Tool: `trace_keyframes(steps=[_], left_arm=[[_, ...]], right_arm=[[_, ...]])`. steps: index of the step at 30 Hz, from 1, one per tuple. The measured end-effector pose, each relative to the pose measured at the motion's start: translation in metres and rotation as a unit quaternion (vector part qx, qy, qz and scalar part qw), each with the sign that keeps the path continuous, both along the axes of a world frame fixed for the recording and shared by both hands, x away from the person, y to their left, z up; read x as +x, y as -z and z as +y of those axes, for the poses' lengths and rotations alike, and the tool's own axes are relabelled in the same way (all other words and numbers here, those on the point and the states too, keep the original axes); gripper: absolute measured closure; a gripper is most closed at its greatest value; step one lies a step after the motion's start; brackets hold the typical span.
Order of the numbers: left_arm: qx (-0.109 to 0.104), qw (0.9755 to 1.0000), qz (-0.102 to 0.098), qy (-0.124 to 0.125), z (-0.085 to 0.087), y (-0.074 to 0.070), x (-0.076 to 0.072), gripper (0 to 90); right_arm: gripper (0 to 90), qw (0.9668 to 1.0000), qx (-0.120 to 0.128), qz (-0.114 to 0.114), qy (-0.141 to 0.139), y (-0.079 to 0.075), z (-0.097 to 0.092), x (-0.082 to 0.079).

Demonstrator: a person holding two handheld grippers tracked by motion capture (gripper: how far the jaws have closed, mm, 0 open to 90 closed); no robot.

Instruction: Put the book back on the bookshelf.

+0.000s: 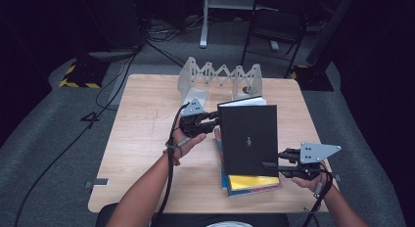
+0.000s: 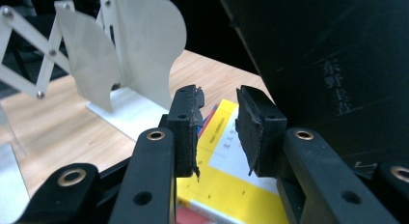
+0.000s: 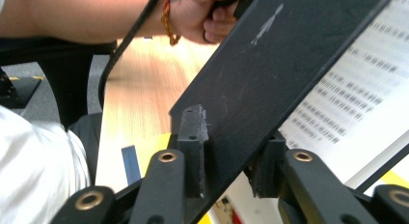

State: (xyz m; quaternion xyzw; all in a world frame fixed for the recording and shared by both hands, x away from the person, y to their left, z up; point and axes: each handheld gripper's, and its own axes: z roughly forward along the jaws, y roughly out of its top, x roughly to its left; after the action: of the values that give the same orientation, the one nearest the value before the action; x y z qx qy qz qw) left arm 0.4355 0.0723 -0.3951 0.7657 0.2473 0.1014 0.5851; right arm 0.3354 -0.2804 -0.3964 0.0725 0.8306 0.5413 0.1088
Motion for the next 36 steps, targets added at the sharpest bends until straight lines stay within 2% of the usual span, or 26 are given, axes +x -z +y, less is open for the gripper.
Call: trace_keyframes(steps=[2, 4, 7, 10, 12, 14, 17, 20, 22, 25, 27, 29, 30, 31, 32, 33, 36], left_arm=[[-0.004, 0.9999, -0.007, 0.007, -0.003, -0.007, 0.000, 68.5], [-0.003, 0.9999, -0.004, 0.009, -0.005, -0.011, 0.002, 66.5], [-0.025, 0.9993, 0.019, 0.019, -0.003, -0.007, 0.006, 62.3], [-0.031, 0.9991, 0.013, 0.028, -0.002, -0.007, 0.004, 60.8], [-0.033, 0.9985, 0.009, 0.044, -0.001, -0.008, 0.003, 54.8], [-0.024, 0.9977, 0.003, 0.063, 0.000, -0.008, 0.001, 46.2], [-0.007, 0.9980, -0.003, 0.064, 0.002, -0.006, -0.003, 42.7], [-0.009, 0.9970, 0.005, 0.077, 0.009, -0.002, -0.004, 35.8], [-0.010, 0.9959, 0.008, 0.089, 0.014, 0.001, -0.006, 35.1], [-0.008, 0.9954, 0.018, 0.094, 0.014, 0.004, -0.008, 33.1], [-0.006, 0.9952, 0.018, 0.096, 0.014, 0.003, -0.010, 33.3], [0.001, 0.9929, 0.016, 0.117, 0.015, 0.002, -0.013, 32.1], [0.007, 0.9899, 0.018, 0.141, 0.016, 0.002, -0.015, 29.6], [0.013, 0.9890, 0.019, 0.146, 0.016, 0.003, -0.017, 25.5], [0.030, 0.9894, 0.014, 0.141, 0.013, 0.003, -0.020, 24.5], [0.035, 0.9895, 0.014, 0.139, 0.011, 0.003, -0.022, 24.5], [0.015, 0.9899, 0.014, 0.140, 0.007, 0.003, -0.029, 21.7]], right_arm=[[76.2, 1.0000, -0.005, -0.001, 0.000, 0.001, -0.002, 0.001], [79.1, 1.0000, -0.004, 0.006, 0.002, 0.006, -0.003, 0.004], [79.4, 1.0000, -0.001, 0.009, -0.002, 0.008, -0.003, 0.005], [80.3, 0.9999, -0.001, 0.012, -0.004, 0.010, -0.004, 0.004], [81.7, 0.9998, -0.002, 0.017, -0.008, 0.013, -0.006, 0.004], [82.7, 0.9997, -0.009, 0.018, -0.014, 0.017, -0.007, 0.003], [83.1, 0.9997, -0.012, 0.016, -0.016, 0.019, -0.008, 0.002], [82.9, 0.9997, -0.013, 0.014, -0.017, 0.019, -0.008, 0.001], [82.8, 0.9997, -0.013, 0.013, -0.017, 0.019, -0.008, 0.001], [82.8, 0.9997, -0.018, 0.008, -0.017, 0.019, -0.008, 0.000], [82.8, 0.9996, -0.021, 0.008, -0.018, 0.019, -0.008, -0.001], [83.1, 0.9995, -0.027, 0.005, -0.018, 0.020, -0.007, -0.002], [83.2, 0.9994, -0.029, 0.003, -0.019, 0.021, -0.008, -0.002], [83.2, 0.9993, -0.030, 0.002, -0.020, 0.021, -0.007, -0.003], [83.1, 0.9993, -0.031, 0.000, -0.020, 0.021, -0.007, -0.003], [83.1, 0.9993, -0.031, 0.000, -0.020, 0.021, -0.007, -0.003], [82.8, 0.9994, -0.029, 0.001, -0.020, 0.021, -0.008, -0.002]])
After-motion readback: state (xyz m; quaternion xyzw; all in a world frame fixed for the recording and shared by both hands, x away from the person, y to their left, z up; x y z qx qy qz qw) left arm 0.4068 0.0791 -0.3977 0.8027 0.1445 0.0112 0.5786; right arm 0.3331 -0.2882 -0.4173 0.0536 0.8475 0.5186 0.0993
